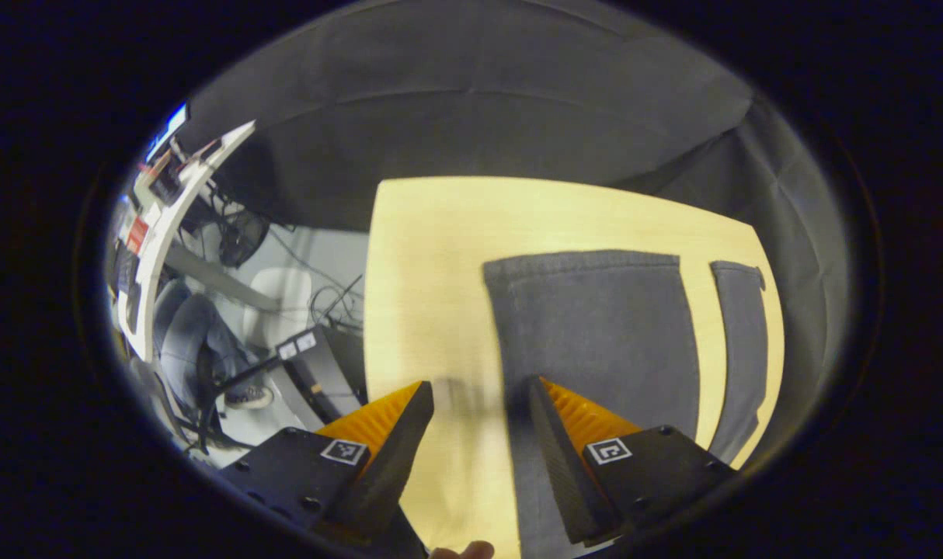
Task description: Grasp the waist and the cuffs of the jeans and fold them to make the two legs overlap; first hold the waist and fold one-third of the jeans toward the cuffs, then hold the cuffs and fold the remaining one-third in the same direction to finish folding.
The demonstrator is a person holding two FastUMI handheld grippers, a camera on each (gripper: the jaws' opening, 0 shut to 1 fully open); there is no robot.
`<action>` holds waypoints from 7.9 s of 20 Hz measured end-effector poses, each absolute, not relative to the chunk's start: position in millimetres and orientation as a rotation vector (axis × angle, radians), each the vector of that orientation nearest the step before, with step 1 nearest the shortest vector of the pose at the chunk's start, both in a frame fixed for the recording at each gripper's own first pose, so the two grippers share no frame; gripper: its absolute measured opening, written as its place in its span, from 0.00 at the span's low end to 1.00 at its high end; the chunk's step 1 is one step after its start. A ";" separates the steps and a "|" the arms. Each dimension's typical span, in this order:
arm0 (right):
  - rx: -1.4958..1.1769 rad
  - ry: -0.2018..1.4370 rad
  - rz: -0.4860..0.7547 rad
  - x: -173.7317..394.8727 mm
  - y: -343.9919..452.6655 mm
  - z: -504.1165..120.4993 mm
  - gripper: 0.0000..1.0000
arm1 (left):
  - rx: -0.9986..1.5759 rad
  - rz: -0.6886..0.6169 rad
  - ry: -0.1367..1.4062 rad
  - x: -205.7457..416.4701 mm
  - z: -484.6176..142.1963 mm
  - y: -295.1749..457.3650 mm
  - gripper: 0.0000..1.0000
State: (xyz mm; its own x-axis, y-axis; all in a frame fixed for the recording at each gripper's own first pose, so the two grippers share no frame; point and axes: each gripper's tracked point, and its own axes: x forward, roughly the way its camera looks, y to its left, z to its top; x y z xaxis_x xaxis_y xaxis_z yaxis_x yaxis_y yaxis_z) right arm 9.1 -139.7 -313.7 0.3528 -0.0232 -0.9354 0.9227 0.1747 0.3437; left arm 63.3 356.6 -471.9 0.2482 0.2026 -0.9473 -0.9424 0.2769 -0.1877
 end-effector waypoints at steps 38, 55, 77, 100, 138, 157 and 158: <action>1.804 0.709 -0.470 93.8 -178.3 -167.1 0.06 | -1.136 0.671 0.854 316.0 -318.1 332.5 0.08; 1.738 0.514 -0.479 209.8 -226.3 -194.6 0.94 | -0.876 0.532 0.988 490.8 -311.1 267.9 0.11; 1.390 0.513 -0.542 186.5 -219.0 -217.6 0.29 | -1.092 0.315 1.077 377.6 -310.4 236.8 0.12; 0.751 0.591 0.123 299.7 188.9 -117.4 0.28 | -1.157 0.362 0.841 396.7 -339.8 329.1 0.17; 0.657 0.625 0.183 269.7 182.0 -116.4 0.59 | -0.729 0.057 0.779 440.6 -328.2 309.7 0.17; 0.873 0.564 -0.132 76.4 14.5 -177.3 0.74 | -0.554 -0.887 0.731 279.5 -150.7 -198.8 0.17; 0.901 0.558 -0.154 66.2 6.6 -180.5 0.74 | -0.541 -0.887 0.770 276.1 -170.0 -227.0 0.17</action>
